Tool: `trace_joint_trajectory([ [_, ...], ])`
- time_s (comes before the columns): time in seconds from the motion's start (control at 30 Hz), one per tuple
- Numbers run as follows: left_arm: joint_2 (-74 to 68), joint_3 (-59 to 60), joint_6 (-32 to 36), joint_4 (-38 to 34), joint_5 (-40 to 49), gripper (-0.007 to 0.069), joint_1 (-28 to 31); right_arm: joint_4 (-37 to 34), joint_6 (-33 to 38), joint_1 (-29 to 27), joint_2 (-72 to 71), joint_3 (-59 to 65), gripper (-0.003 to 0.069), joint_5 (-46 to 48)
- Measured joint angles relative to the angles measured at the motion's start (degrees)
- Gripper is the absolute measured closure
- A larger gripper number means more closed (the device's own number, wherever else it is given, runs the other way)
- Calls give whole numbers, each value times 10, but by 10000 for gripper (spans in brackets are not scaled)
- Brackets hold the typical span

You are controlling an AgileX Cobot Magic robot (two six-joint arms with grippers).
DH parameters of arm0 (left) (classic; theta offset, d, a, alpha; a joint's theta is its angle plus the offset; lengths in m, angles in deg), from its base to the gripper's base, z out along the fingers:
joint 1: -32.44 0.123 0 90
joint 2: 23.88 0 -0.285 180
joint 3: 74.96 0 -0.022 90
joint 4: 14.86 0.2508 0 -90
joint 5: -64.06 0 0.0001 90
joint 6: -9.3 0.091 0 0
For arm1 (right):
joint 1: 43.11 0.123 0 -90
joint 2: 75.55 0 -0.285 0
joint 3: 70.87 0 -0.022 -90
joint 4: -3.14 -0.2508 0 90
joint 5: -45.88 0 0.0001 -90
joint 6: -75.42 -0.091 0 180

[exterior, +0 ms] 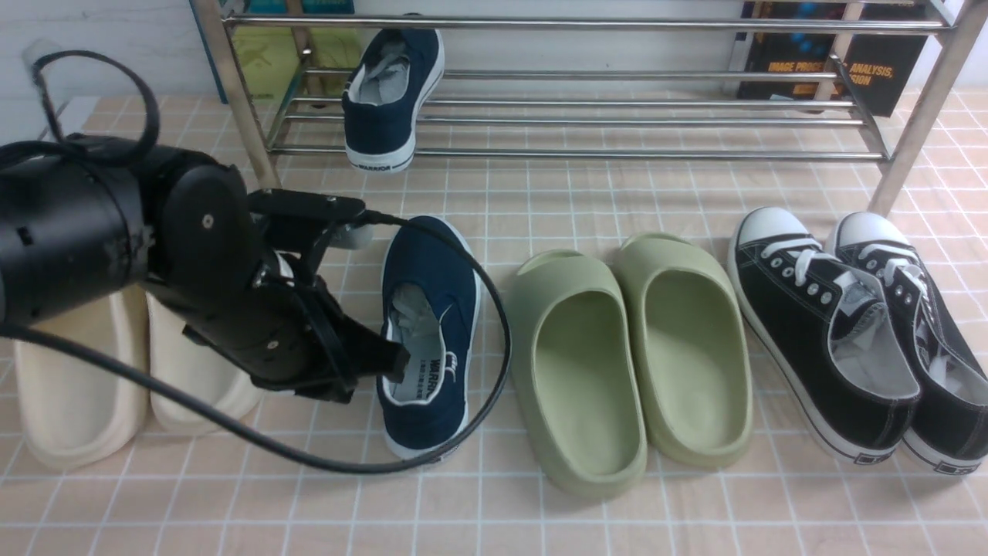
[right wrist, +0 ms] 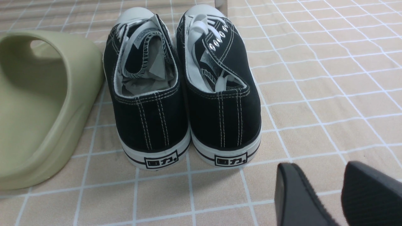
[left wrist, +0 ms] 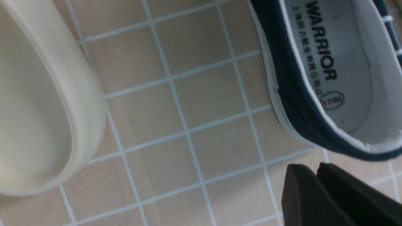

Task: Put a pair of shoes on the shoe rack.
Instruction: Use the left arm to grab the shoe closest to it, then use the left arm to put a shoe into the shoe rack

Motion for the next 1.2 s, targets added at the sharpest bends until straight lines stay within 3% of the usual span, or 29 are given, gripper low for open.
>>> trace_joint_trajectory([
  [0.3,-76,-68,-53,5,-14,235,0,0,0,0,0,0,419,0],
  [0.47,-128,-70,-54,5,-25,183,0,0,0,0,0,0,419,0],
  [0.57,-148,-70,-54,7,-28,236,0,0,0,0,0,0,419,0],
  [0.8,-157,-93,-55,23,-16,581,-2,0,0,0,0,0,419,0],
  [1.2,-136,-301,-38,32,60,597,-1,0,0,0,0,0,419,0],
])
